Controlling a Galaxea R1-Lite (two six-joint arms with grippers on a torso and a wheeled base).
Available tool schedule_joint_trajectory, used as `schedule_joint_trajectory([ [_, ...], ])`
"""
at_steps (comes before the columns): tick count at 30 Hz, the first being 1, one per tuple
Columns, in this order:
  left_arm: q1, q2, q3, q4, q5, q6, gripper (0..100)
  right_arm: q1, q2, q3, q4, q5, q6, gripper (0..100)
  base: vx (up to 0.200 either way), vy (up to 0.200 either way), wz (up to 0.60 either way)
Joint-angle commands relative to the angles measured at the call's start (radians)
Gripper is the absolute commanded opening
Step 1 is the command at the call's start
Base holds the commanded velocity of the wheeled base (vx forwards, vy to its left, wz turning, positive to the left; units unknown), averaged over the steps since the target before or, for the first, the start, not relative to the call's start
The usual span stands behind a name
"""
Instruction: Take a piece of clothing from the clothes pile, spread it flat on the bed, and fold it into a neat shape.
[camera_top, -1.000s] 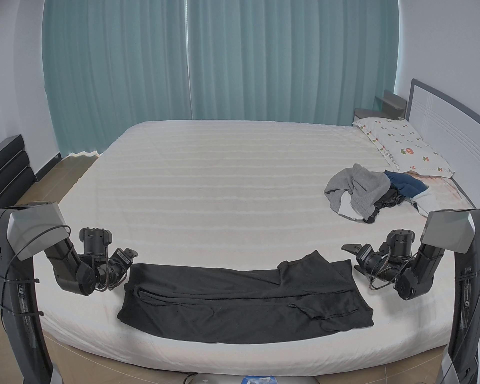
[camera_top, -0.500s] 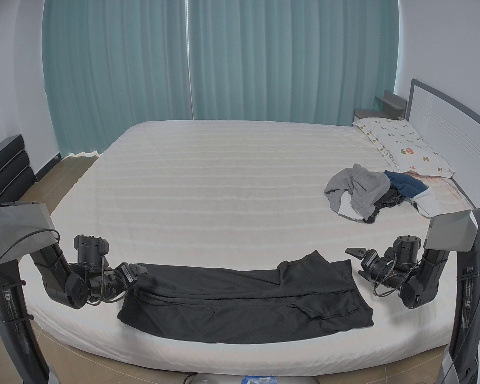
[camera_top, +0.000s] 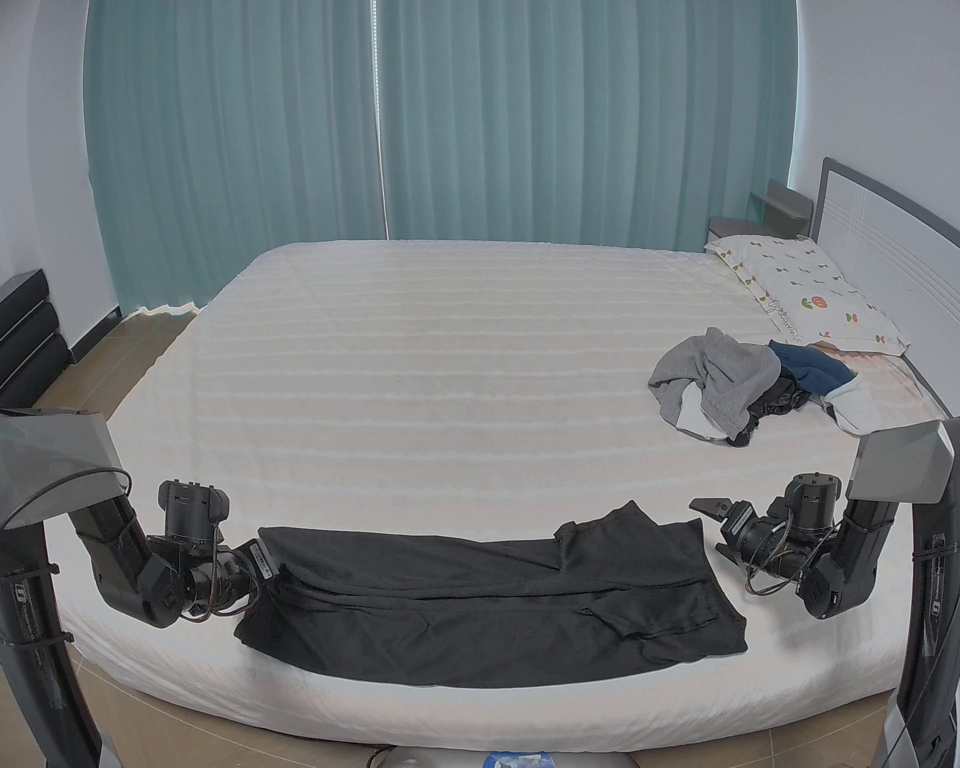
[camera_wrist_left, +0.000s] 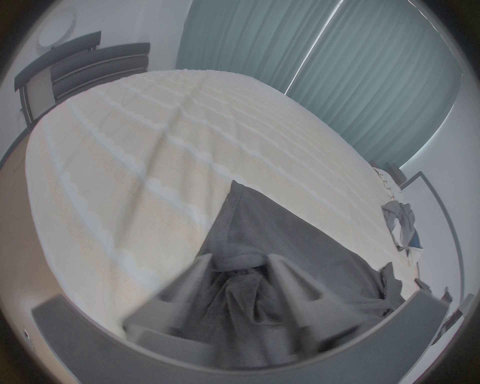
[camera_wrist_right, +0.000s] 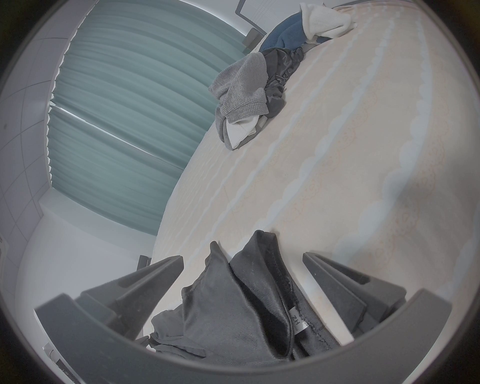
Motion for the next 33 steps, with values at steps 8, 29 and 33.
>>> schedule_joint_trajectory([
  [8,0.012,-0.009,0.023,0.009,0.068,0.059,0,0.0,0.002,0.0,0.0,0.0,0.0,100,0.0,0.0,0.0],
  [29,0.027,-0.044,0.072,0.009,0.074,0.146,100,0.002,0.002,0.001,0.0,0.0,-0.002,100,0.0,0.0,0.0],
  [33,0.026,-0.067,0.069,0.003,0.07,0.134,100,0.002,0.002,0.001,0.0,0.0,-0.002,100,0.0,0.0,0.0],
])
